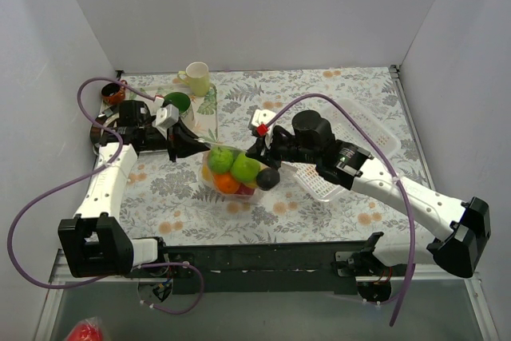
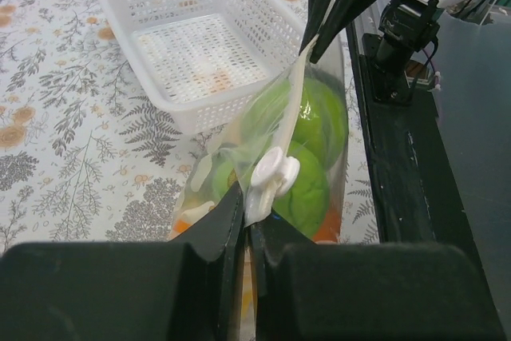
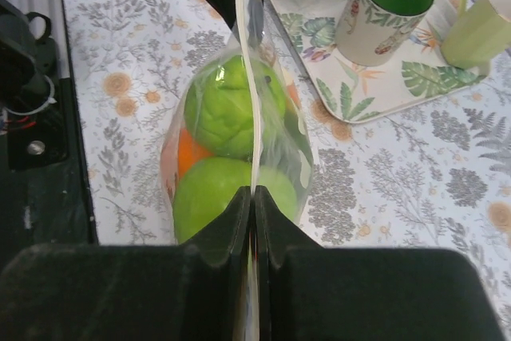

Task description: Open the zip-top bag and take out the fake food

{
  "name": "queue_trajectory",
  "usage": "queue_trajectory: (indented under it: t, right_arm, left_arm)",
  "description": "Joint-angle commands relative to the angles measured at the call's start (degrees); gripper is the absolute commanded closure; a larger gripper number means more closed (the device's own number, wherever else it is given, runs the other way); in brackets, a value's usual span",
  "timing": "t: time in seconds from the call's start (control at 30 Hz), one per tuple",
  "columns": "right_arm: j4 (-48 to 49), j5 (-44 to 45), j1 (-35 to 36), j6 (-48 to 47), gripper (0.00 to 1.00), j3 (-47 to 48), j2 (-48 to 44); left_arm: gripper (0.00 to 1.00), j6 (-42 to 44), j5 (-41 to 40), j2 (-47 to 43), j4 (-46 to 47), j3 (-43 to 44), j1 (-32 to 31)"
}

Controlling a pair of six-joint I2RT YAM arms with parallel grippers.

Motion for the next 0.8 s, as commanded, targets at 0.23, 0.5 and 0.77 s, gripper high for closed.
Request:
queue_trajectory:
  t: [0.23,0.5,0.77]
  right_arm:
    - [0.76,-5.23,0.58,-3.25,0.58,15.09,9.73]
    - [1.55,-4.98,3.56,-4.75,0.52,17.47,14.93]
    - [0.15,-3.48,6.03,-6.33,0.52,17.73,15.20]
  left_arm:
    - [0.98,-1.34,18.06,-1.69,-2.65,4.64,-1.65]
    - [0.97,12.70,12.70,-1.96,-13.82,4.73,-4.63]
    - [0.97,17.74,10.76,-1.87,-17.95,4.73,-5.78]
